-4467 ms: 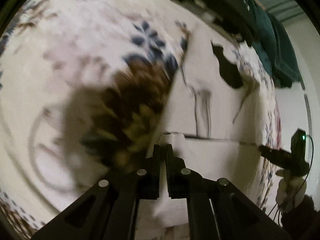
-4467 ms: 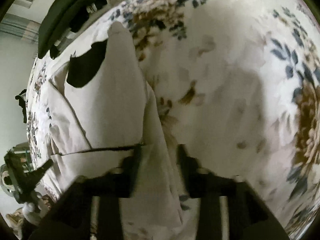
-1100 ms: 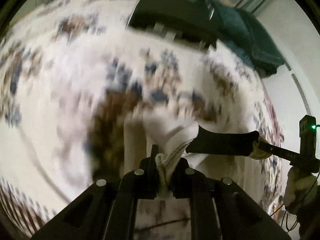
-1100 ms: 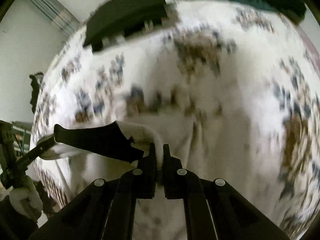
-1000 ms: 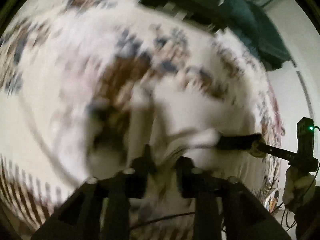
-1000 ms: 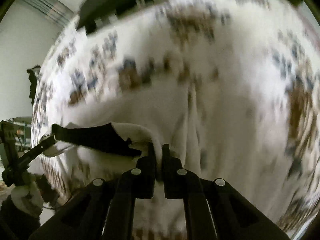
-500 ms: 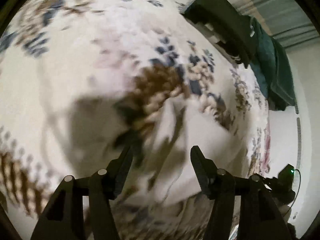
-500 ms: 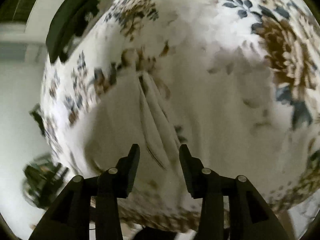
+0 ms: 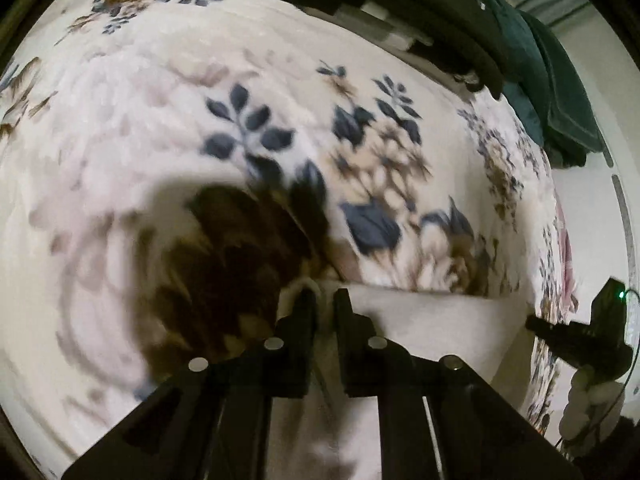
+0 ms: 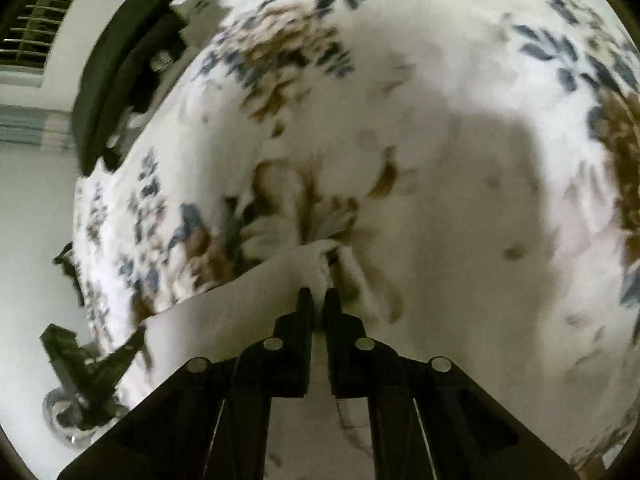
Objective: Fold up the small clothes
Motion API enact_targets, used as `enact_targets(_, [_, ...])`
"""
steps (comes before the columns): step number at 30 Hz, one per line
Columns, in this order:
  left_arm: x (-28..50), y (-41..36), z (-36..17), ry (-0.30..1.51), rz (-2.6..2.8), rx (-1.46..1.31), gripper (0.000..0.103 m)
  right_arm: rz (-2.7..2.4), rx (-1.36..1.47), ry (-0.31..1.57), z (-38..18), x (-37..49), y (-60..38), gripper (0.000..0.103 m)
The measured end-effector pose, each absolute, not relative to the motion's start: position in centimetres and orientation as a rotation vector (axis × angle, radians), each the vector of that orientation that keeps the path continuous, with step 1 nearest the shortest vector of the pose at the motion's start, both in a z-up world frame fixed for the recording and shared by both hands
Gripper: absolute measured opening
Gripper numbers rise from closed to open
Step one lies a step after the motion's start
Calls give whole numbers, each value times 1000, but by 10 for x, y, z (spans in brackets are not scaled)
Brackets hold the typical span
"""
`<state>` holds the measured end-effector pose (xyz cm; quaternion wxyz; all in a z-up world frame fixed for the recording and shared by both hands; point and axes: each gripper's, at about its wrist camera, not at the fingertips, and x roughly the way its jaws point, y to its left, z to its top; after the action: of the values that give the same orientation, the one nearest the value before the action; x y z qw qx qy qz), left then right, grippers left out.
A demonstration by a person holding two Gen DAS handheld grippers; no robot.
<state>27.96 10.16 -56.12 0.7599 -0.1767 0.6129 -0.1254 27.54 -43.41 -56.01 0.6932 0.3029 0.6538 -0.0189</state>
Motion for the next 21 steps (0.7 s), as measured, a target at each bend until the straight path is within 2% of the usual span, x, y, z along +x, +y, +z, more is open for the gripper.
enact_targets(4, [286, 117, -565, 1366, -269, -460, 9, -53, 709, 1488, -569, 279, -437, 6])
enact_targets(7, [271, 134, -558, 1399, -257, -567, 11, -9, 800, 1521, -560, 268, -445, 15])
enact_targets(8, [263, 138, -554, 1403, -247, -583, 14, -3, 803, 1525, -556, 262, -447, 23])
enact_targets(9, [253, 142, -548, 1397, -241, -594, 21, -3, 806, 1533, -551, 254, -449, 35])
enact_targets(11, [223, 150, -537, 1386, -225, -624, 36, -18, 832, 1556, -545, 232, -454, 42])
enact_targets(12, [207, 153, -534, 1388, -214, -647, 47, -18, 843, 1578, -545, 221, -454, 42])
enact_targets(13, [197, 153, -534, 1395, -206, -671, 55, -20, 855, 1608, -548, 210, -453, 42])
enact_targets(20, [159, 129, -560, 1473, -205, -765, 55, -15, 1011, 1718, -586, 172, -436, 43])
enact_targets(21, [158, 126, -560, 1457, -199, -764, 52, -12, 1028, 1702, -586, 170, -433, 38])
